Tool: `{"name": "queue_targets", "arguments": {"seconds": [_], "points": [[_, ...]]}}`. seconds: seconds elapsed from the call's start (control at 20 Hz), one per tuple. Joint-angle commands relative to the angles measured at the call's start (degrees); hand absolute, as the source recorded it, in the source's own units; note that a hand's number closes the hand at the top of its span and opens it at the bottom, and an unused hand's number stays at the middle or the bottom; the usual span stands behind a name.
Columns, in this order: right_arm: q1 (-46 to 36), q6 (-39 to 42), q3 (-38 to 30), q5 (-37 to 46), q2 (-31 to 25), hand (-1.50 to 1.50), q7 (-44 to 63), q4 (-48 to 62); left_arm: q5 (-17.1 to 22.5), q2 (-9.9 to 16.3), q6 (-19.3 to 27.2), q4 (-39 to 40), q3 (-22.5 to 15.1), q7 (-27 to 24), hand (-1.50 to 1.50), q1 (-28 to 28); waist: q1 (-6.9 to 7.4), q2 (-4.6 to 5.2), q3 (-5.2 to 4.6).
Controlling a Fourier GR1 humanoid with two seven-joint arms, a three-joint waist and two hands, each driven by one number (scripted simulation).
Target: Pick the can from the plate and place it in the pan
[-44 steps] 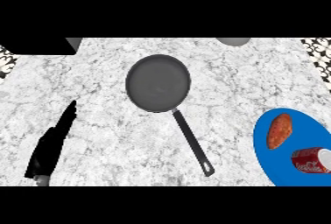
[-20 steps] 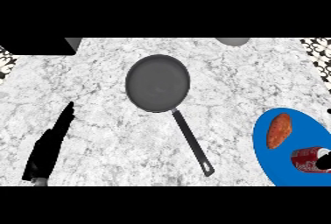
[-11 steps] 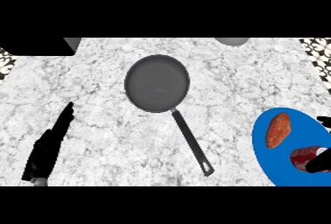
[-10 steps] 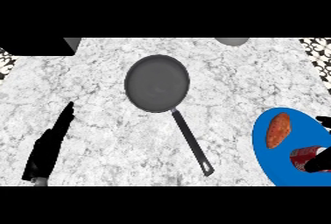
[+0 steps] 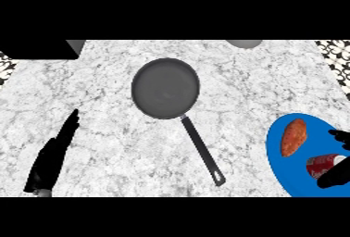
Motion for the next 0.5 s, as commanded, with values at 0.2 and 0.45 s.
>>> {"name": "queue_targets", "arguments": {"seconds": [0.2, 0.45], "points": [[-1.5, 2.8, -0.1, 4.5, 4.3, -1.50, 3.1, 5.2, -2.8, -3.5, 0.1, 4.0, -0.1, -4.0, 0.00, 0.5, 0.03, 0.06, -0.01], [1.1, 1.7, -1.4, 8.7, 7.8, -1.50, -0.7, 6.4, -0.6, 0.0, -4.1, -2.6, 4.4, 2.5, 0.00, -0.3, -0.03, 0.00, 0.01]]}}
